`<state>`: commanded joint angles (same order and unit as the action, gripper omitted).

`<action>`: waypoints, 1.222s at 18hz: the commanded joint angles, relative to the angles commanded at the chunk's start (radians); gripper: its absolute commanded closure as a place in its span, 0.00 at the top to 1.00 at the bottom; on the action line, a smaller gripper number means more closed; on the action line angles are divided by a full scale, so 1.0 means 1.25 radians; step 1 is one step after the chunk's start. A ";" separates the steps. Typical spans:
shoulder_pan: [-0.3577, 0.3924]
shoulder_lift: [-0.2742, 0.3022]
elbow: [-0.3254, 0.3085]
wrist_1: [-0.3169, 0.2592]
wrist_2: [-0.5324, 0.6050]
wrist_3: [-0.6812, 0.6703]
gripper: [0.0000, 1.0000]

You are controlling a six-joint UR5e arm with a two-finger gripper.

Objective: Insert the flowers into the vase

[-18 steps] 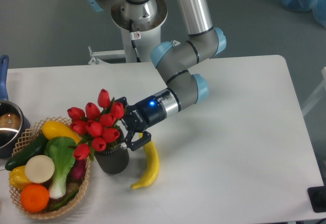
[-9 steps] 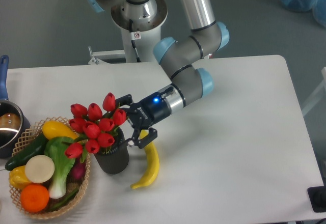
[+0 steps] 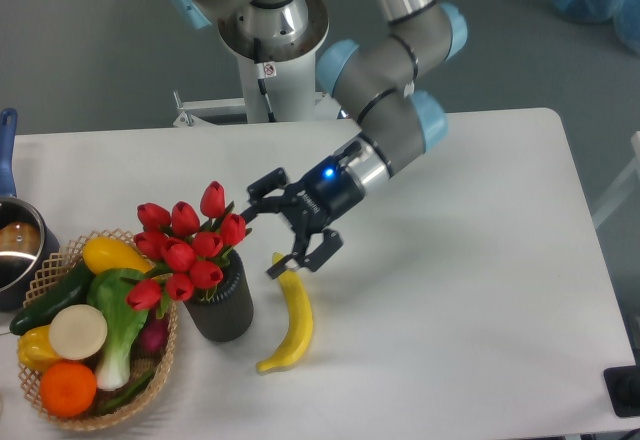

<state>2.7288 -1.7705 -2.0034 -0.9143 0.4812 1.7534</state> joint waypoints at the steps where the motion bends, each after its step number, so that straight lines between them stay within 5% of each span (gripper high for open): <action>1: 0.018 0.017 0.007 -0.007 0.023 -0.004 1.00; 4: 0.061 0.070 0.042 -0.009 0.062 -0.123 1.00; 8: 0.064 0.092 0.163 -0.034 0.173 -0.297 1.00; 11: 0.052 0.103 0.233 -0.113 0.315 -0.296 1.00; 14: 0.036 0.135 0.243 -0.177 0.427 -0.288 1.00; 19: -0.012 0.141 0.324 -0.356 0.649 -0.161 1.00; 22: -0.022 0.139 0.338 -0.372 0.662 -0.157 1.00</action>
<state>2.7014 -1.5969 -1.5815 -1.3790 1.3085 1.5570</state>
